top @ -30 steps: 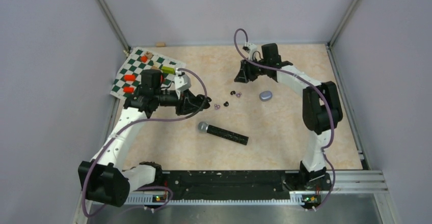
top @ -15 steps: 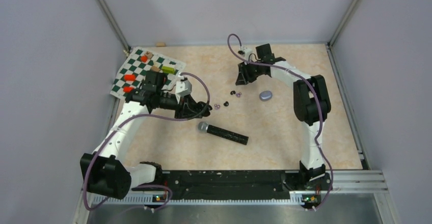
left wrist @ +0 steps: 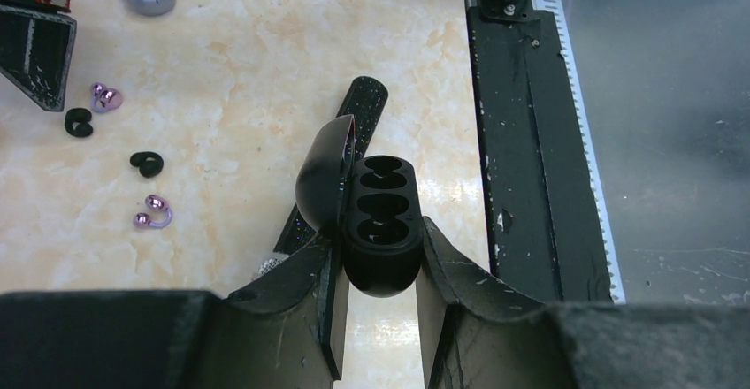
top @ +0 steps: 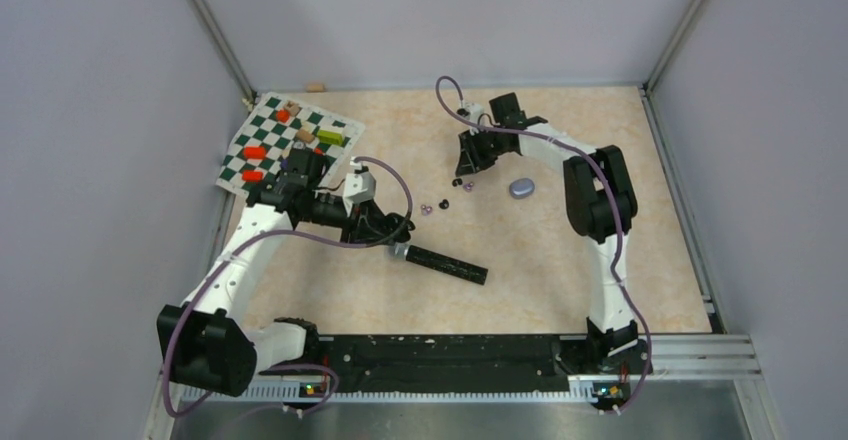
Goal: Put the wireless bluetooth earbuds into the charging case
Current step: Pick up the earbud from the center of the board.
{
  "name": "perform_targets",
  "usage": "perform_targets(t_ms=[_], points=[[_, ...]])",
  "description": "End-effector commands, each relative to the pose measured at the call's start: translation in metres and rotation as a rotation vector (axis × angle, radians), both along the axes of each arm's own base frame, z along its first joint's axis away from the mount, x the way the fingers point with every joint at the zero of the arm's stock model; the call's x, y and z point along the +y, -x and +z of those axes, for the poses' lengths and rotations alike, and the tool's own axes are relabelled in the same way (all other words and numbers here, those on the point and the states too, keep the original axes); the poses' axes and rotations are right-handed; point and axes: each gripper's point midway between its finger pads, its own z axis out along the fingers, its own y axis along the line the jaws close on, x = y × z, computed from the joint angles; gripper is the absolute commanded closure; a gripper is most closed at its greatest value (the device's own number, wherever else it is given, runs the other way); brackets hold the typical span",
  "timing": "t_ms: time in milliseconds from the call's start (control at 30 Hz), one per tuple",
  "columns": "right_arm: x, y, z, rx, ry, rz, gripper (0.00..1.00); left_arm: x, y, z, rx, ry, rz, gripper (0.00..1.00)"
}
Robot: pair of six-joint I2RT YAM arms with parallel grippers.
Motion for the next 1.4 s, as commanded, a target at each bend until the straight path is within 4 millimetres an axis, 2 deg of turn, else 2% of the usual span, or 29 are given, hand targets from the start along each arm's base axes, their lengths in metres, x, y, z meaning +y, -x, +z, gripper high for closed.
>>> perform_targets(t_ms=[0,233,633,800,1000,1367], points=[[0.008,-0.009,0.008,-0.022,-0.013,-0.009,0.71,-0.002,0.000,0.003,-0.059,0.025,0.001,1.00],[0.008,-0.011,-0.005,-0.010,0.020,-0.034,0.73,-0.002,0.000,0.003,-0.057,0.026,0.002,1.00],[0.010,-0.021,-0.007,0.003,0.013,-0.087,0.77,-0.002,0.000,0.002,-0.059,0.023,0.002,1.00],[0.013,-0.015,-0.013,0.029,0.005,-0.059,0.77,-0.002,-0.001,0.001,-0.059,0.021,0.002,1.00],[0.018,-0.004,-0.012,0.059,-0.029,-0.012,0.77,-0.002,-0.001,0.001,-0.058,0.021,0.002,1.00],[0.015,0.008,-0.023,0.094,-0.014,0.035,0.80,-0.002,0.000,0.001,-0.063,0.026,-0.002,1.00]])
